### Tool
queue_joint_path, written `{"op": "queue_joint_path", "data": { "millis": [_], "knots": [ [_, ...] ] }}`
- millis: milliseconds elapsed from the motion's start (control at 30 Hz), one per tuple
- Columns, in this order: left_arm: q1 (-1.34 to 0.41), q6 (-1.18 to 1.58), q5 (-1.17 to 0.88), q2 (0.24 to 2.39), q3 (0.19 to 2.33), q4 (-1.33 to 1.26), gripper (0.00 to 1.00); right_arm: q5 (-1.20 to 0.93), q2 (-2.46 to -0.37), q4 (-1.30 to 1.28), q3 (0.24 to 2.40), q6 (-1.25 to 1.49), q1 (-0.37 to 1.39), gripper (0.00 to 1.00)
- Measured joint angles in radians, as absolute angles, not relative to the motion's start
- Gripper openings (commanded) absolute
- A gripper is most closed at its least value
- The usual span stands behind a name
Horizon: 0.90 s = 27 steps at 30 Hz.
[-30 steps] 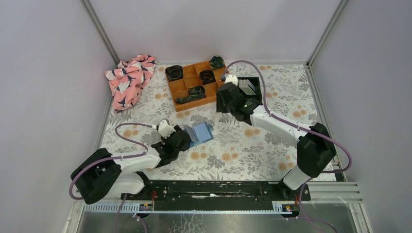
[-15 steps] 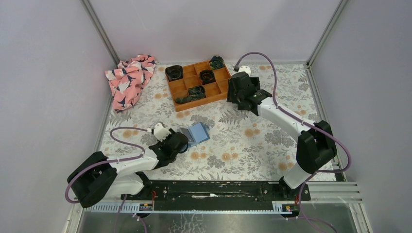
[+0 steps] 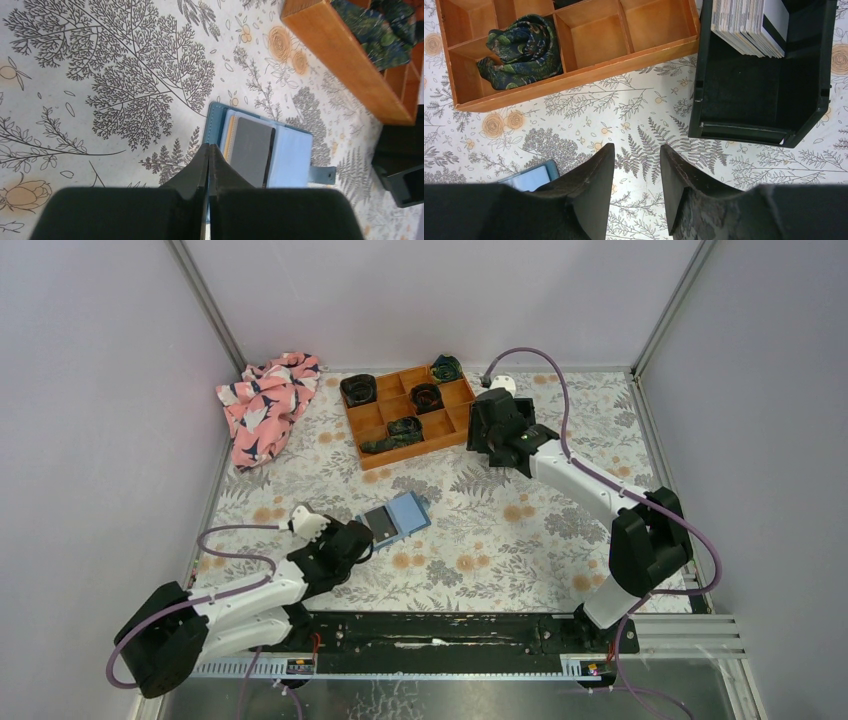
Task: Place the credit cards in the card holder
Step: Move the card holder to the center of the board, then pick up the credit card from the storage box.
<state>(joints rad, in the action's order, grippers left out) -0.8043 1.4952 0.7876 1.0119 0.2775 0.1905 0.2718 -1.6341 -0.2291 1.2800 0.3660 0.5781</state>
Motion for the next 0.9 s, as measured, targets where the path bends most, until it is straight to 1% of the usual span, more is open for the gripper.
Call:
{"op": "queue_joint_path", "data": {
  "millis": [133,167,300,600,900],
  "knots": [
    [-0.804,1.513,0.804,0.947,0.257,0.197,0.00,0.266,-1.636,-0.236,1.282,0.366,0.549,0.49],
    [-0.804,1.515,0.808,0.936,0.254,0.199,0.00,0.264,-1.640,-0.243,1.290,0.366,0.533,0.52],
    [-0.804,1.517,0.817,0.916,0.249,0.206,0.00,0.241,-1.687,-0.258,1.344,0.364,0.448,0.57],
    [-0.804,1.546,0.817,1.042,0.250,0.221,0.00,0.161,-1.837,-0.261,1.448,0.363,0.303,0.58],
    [-0.804,1.560,0.823,1.107,0.250,0.195,0.00,0.095,-1.993,-0.272,1.610,0.363,0.233,0.58]
  ]
}}
